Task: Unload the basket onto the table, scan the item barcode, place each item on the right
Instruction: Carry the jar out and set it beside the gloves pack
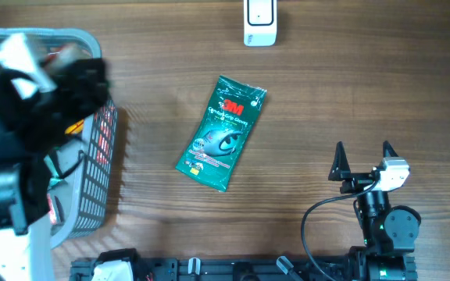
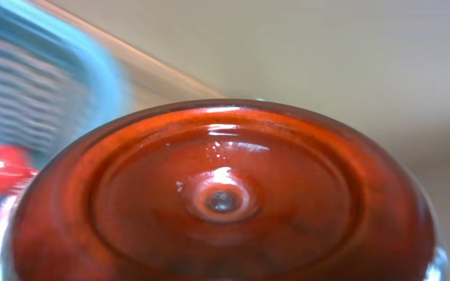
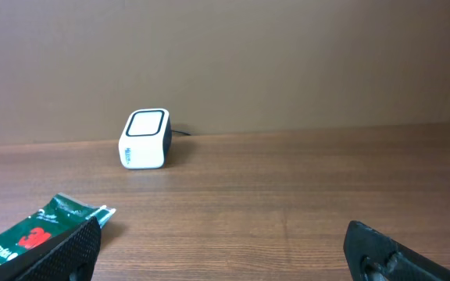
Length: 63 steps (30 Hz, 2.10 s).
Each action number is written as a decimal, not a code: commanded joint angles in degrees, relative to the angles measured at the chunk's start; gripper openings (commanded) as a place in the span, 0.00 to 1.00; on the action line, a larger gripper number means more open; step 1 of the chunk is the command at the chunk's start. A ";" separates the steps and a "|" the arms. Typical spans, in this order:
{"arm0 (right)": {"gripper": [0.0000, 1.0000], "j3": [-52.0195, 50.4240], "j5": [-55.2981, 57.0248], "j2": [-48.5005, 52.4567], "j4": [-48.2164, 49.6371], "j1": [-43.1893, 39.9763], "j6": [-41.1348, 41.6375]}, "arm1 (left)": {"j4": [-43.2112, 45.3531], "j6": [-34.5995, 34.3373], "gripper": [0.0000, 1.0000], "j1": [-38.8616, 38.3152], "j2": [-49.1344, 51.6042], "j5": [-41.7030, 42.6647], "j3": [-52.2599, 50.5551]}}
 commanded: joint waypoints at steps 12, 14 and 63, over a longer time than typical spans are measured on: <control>1.00 -0.07 -0.72 -0.35 0.26 -0.04 -0.72 | 4.13 -1.88 0.60 -38.66 28.48 -9.05 1.11; 1.00 -0.07 -0.74 -0.35 0.26 -0.04 -0.72 | 4.68 -1.90 0.60 -40.44 33.07 -9.22 1.11; 1.00 -0.07 -0.72 -0.35 0.26 -0.04 -0.72 | 9.57 -1.88 0.93 -47.52 57.53 -11.10 1.14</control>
